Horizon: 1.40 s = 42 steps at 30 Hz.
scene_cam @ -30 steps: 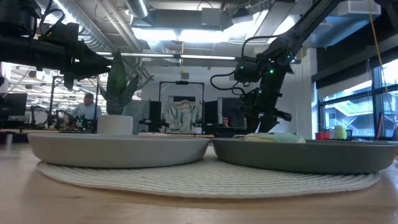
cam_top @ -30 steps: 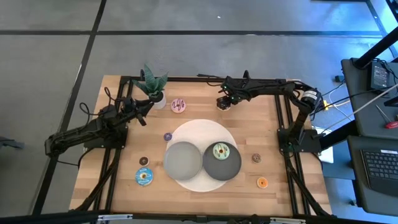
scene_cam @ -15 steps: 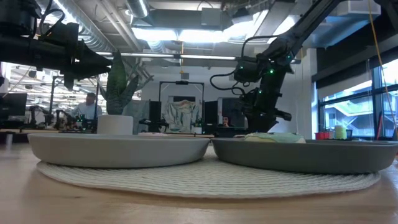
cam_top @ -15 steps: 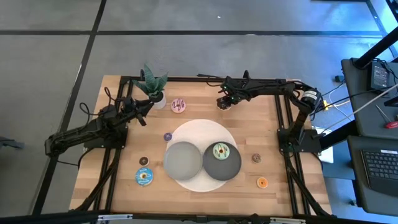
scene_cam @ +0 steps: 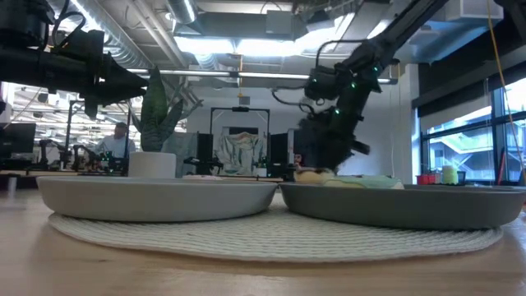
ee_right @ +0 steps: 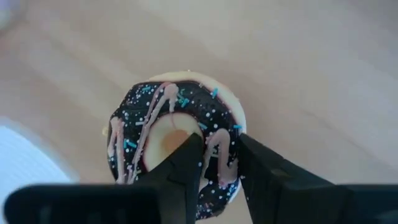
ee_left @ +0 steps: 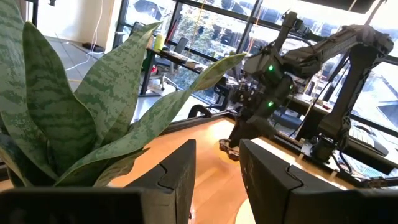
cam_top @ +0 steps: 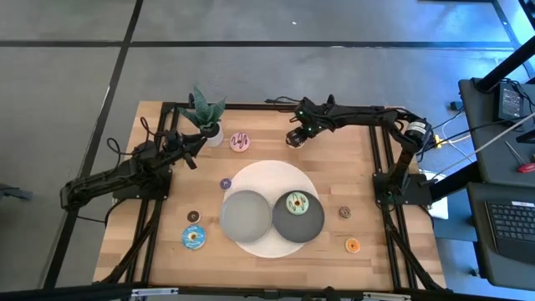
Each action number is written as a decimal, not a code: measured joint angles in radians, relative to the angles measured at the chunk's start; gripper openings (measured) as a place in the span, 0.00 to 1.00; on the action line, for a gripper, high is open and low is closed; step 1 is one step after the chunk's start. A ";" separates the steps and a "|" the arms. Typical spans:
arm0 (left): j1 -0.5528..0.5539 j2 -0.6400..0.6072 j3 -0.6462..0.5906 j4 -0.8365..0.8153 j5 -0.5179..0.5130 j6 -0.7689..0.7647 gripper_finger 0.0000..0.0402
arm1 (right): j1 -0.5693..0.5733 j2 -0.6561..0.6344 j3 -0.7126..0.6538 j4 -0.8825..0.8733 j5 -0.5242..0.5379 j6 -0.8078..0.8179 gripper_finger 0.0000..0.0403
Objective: Pick & Place donuts
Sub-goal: Put the large black donut on the dark gray plate
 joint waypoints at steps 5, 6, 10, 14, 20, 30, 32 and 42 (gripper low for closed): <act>0.000 0.000 0.000 0.000 0.000 0.000 0.30 | 0.077 0.000 0.089 -0.072 -0.199 -0.132 0.25; 0.000 0.000 0.000 0.000 0.000 0.000 0.30 | 0.101 0.000 0.107 -0.107 -0.231 -0.132 0.25; 0.000 0.000 0.000 0.000 0.000 0.000 0.30 | 0.226 0.000 0.174 -0.286 -0.237 -0.072 0.25; 0.000 0.000 0.000 0.000 0.000 0.000 0.30 | 0.371 0.000 0.219 -0.392 -0.185 0.022 0.25; 0.000 0.000 0.000 0.000 0.000 0.000 0.30 | 0.595 0.000 0.236 -0.418 -0.172 0.219 0.25; 0.000 0.000 0.000 0.000 -0.001 -0.001 0.30 | 0.827 0.000 0.236 -0.418 0.050 0.482 0.25; 0.000 0.000 0.000 0.000 -0.001 -0.002 0.30 | 0.850 0.000 0.236 -0.418 0.052 0.501 0.25; 0.000 0.000 0.000 0.000 0.007 -0.002 0.30 | 0.929 0.039 0.233 -0.422 0.139 0.573 0.25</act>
